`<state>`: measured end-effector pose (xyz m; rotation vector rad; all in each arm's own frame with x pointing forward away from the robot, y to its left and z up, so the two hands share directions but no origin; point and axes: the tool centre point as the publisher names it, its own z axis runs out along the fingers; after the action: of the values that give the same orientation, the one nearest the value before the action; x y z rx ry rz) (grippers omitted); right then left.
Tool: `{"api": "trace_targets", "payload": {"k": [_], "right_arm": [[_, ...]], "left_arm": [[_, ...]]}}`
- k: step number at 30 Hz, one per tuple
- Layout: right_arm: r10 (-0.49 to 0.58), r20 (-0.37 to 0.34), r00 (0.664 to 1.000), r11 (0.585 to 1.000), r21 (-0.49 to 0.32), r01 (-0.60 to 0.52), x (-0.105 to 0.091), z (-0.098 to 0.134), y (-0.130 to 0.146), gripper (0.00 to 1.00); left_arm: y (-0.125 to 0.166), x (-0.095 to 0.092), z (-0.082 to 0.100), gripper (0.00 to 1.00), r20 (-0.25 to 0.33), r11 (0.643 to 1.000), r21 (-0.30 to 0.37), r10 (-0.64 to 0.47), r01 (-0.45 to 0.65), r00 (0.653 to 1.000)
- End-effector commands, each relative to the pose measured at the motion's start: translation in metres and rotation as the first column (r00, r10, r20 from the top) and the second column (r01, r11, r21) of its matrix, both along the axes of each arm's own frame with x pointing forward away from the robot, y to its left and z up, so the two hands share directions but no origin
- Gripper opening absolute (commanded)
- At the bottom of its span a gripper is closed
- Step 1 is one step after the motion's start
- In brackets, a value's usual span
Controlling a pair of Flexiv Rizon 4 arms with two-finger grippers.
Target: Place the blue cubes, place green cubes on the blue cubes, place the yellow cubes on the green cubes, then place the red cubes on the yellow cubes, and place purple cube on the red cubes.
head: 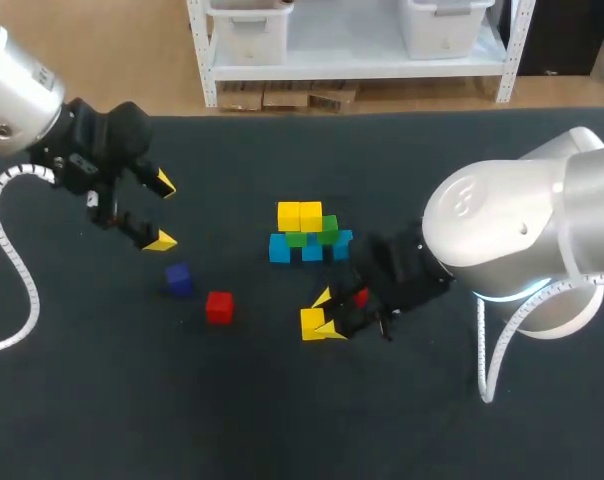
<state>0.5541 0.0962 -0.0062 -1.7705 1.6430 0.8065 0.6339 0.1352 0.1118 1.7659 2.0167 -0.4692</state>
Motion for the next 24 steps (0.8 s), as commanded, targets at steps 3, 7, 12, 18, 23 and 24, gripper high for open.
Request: {"api": "trace_targets", "payload": {"k": [3, 7, 12, 18, 23, 24], "right_arm": [[0.008, 0.001, 1.0, 1.0, 0.002, -0.008, 0.002, 0.001, 0.0, 0.0], [0.011, 0.015, 1.0, 1.0, 0.003, -0.011, 0.007, 0.016, -0.004, 0.0], [0.054, -0.004, 0.999, 0.998, 0.04, -0.054, 0.017, 0.042, -0.017, 0.0], [0.074, 0.005, 0.997, 0.997, 0.033, -0.075, 0.03, 0.065, -0.037, 0.0], [0.07, 0.021, 0.997, 0.997, 0.012, -0.07, 0.043, 0.073, -0.051, 0.0], [0.061, 0.024, 0.998, 0.998, 0.011, -0.062, 0.046, 0.074, -0.054, 0.0]], "left_arm": [[0.001, 0.0, -0.001, 1.0, 0.003, 1.0, -0.004, -0.002, 0.002, 1.0], [0.001, 0.0, -0.001, 1.0, 0.003, 1.0, -0.004, -0.002, 0.002, 1.0], [0.001, 0.0, -0.001, 1.0, 0.003, 1.0, -0.004, -0.002, 0.002, 1.0], [0.001, 0.0, -0.001, 1.0, 0.003, 1.0, -0.004, -0.002, 0.002, 1.0], [0.001, 0.0, -0.001, 1.0, 0.003, 1.0, -0.004, -0.002, 0.002, 1.0], [0.001, 0.0, -0.001, 1.0, 0.003, 1.0, -0.004, -0.002, 0.002, 1.0]]}}
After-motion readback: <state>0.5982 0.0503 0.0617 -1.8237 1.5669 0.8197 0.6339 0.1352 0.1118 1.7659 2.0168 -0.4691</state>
